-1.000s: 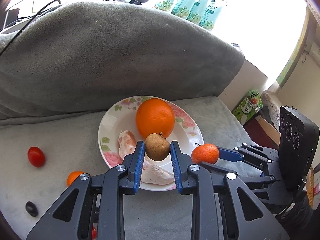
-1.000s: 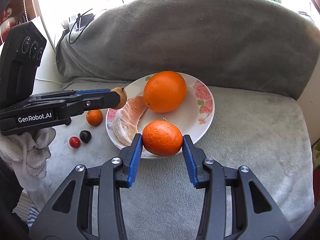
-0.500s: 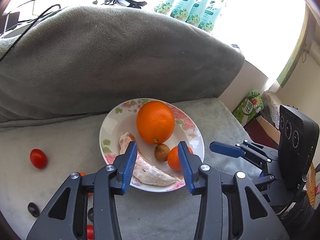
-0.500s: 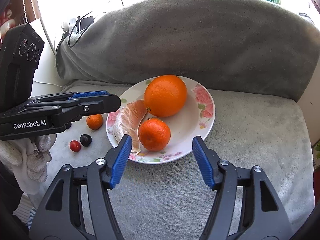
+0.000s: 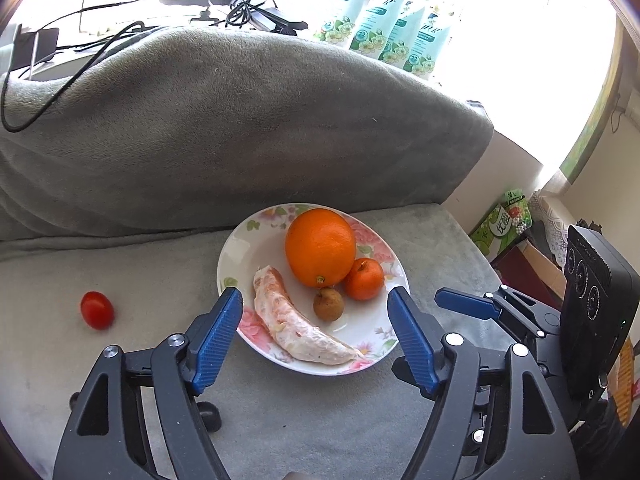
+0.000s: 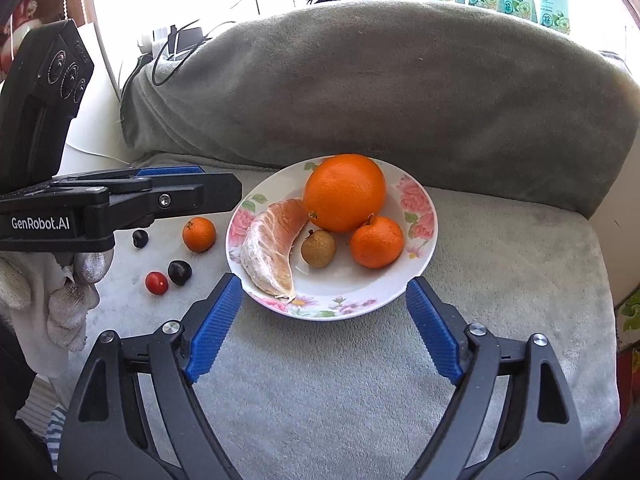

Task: Organize fruits
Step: 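Withdraw both tools from the plate and lower them to the black plums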

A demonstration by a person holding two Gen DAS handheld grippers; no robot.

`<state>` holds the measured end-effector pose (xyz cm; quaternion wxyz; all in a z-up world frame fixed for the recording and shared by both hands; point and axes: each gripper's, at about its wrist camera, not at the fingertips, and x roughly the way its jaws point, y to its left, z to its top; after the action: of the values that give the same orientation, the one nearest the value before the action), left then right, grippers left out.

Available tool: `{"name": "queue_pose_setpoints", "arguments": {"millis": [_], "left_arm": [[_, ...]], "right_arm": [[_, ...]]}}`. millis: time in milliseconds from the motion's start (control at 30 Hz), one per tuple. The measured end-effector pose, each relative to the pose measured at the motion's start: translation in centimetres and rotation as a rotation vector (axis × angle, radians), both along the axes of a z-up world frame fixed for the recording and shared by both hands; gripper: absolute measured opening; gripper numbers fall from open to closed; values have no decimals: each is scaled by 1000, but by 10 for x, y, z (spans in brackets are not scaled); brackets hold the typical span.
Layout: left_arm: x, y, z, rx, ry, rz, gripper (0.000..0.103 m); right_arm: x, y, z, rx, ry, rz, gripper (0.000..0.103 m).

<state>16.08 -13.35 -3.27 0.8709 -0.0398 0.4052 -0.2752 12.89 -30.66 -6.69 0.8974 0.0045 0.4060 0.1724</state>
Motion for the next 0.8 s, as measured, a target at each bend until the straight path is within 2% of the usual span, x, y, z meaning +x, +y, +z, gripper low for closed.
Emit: {"name": "queue_pose_setpoints", "arguments": {"millis": [367, 800], "left_arm": [[-18, 29, 17, 20, -53, 45, 75], [-33, 107, 23, 38, -85, 173, 75]], "right_arm": [[-10, 10, 13, 13, -26, 9, 90], [-18, 41, 19, 53, -16, 101, 89]]}}
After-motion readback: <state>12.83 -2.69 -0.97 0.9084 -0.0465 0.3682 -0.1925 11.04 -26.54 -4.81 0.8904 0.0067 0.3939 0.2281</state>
